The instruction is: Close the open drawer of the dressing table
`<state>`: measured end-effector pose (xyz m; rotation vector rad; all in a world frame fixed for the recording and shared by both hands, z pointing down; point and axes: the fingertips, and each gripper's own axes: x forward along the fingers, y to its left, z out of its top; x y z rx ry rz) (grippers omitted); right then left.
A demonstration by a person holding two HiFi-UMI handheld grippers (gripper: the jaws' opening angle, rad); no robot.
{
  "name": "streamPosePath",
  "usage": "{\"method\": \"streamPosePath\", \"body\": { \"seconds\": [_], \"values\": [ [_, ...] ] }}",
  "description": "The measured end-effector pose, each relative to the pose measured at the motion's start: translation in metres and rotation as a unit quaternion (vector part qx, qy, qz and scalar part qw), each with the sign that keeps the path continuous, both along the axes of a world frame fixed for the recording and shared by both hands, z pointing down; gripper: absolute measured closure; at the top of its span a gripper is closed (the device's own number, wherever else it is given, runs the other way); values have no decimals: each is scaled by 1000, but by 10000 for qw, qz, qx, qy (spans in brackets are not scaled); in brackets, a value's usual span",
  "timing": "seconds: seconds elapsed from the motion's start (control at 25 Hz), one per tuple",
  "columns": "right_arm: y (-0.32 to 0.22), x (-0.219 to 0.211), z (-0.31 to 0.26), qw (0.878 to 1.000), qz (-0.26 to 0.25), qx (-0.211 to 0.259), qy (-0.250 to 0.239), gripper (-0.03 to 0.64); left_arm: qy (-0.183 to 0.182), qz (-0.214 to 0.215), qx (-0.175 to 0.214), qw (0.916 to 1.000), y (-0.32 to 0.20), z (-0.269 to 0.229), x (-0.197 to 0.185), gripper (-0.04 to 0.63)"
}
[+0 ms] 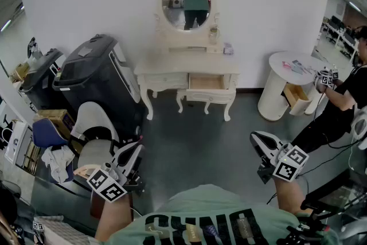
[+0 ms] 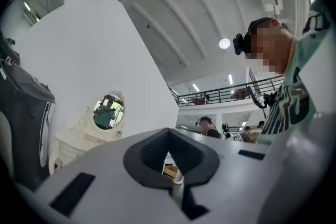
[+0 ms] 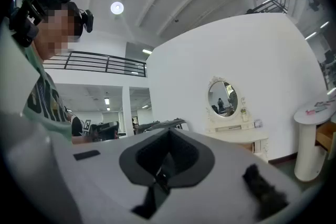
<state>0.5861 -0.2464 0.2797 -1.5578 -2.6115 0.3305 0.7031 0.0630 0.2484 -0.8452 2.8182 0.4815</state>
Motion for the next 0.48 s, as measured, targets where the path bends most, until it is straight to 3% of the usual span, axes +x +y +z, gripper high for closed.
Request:
{"method": "streamPosePath", "body": {
  "seconds": [0.48],
  "values": [
    [10,2,1,9998,-90,136,-75,612,120,-116,122,9998,7,5,-2,598]
  ]
}}
